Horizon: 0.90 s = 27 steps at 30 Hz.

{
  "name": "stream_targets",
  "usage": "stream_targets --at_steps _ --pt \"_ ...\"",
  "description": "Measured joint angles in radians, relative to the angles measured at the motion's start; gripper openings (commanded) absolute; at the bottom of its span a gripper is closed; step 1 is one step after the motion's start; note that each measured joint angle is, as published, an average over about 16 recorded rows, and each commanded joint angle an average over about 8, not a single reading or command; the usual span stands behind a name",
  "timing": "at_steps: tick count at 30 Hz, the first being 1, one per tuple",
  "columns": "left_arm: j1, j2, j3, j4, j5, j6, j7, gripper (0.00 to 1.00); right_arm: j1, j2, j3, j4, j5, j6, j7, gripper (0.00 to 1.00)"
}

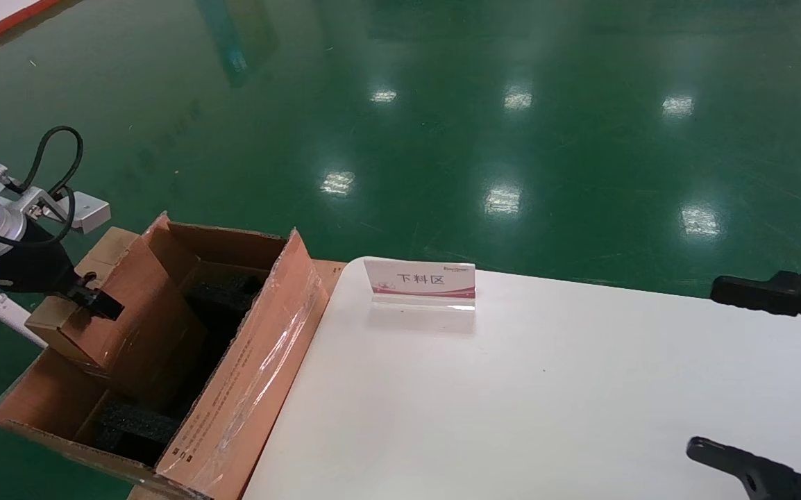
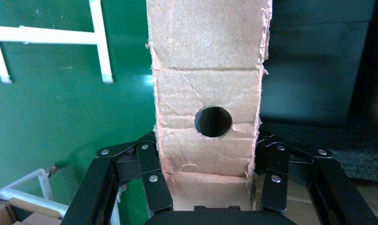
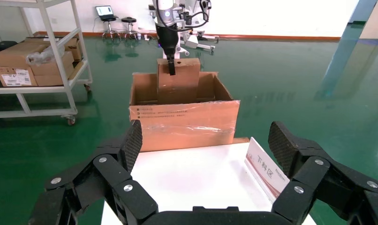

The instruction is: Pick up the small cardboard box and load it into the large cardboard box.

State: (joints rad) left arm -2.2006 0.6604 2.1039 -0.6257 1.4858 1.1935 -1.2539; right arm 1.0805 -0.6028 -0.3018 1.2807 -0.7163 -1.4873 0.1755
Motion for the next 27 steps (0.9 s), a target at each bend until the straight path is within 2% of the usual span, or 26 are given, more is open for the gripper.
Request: stream_targets --at_steps 12,25,27 --pt "0.039 0.016 0.022 -0.031 0.032 -0.026 -0.077 0.0 0.0 0.0 -0.001 0.0 0.0 0.0 0.0 1.0" --pt "0.098 0.059 0.033 0.008 0.032 -0.025 -0.113 0.0 0.0 0.0 -0.001 0.0 0.001 0.001 -0.001 1.0" --pt "0.105 0.066 0.034 0.016 0.031 -0.023 -0.114 0.08 0.0 0.001 -0.001 0.0 0.001 0.001 -0.001 1.0"
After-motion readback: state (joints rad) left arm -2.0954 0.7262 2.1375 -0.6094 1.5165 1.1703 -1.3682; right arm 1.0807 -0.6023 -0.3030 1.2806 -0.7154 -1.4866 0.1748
